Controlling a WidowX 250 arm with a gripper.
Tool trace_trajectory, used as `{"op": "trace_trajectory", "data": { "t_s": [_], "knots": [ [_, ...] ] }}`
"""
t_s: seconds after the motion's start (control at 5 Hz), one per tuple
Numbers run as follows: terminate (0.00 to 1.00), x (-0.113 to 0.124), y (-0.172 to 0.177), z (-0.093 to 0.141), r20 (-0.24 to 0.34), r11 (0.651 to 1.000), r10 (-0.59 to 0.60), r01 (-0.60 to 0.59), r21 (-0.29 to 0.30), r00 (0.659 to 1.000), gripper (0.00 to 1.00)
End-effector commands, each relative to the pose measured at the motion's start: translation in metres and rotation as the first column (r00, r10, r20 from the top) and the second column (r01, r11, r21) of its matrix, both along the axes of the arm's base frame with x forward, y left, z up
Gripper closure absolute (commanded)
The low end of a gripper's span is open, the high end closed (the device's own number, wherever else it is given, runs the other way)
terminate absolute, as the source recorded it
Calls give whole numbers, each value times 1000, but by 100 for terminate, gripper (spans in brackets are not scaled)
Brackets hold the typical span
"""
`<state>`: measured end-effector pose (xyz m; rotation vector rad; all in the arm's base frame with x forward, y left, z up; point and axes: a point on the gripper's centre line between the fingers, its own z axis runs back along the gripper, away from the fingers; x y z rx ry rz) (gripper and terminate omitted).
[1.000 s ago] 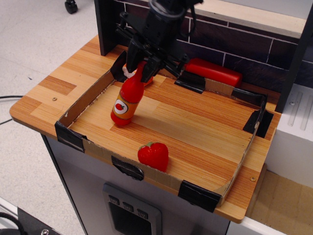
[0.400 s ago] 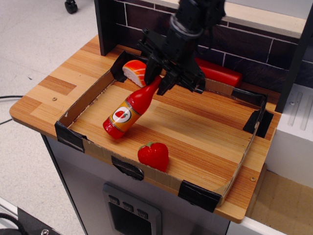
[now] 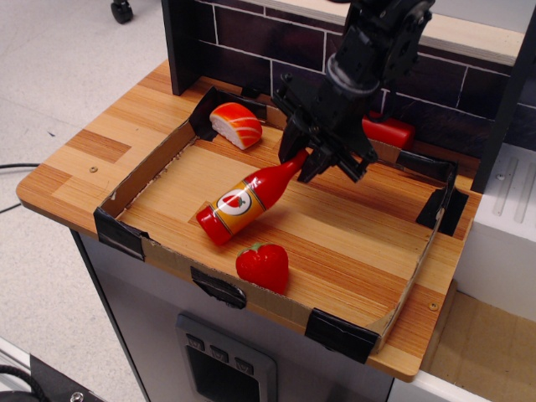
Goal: Topple hot sauce bottle
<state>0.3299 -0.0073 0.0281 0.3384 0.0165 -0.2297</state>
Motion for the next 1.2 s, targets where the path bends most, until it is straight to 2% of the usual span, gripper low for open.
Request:
{"op": "trace_trajectory", "data": {
  "t_s": [0.0, 0.2, 0.6, 1.0],
  "knots": [
    [0, 11, 2, 0, 65, 997, 46, -41, -66, 997, 0],
    [0, 14, 6, -3, 104, 994, 90, -82, -78, 990, 0],
    [0, 15, 11, 11, 135, 990, 115, -102, -97, 984, 0],
    [0, 11, 9, 49, 156, 980, 146, -122, -155, 977, 0]
  ]
}}
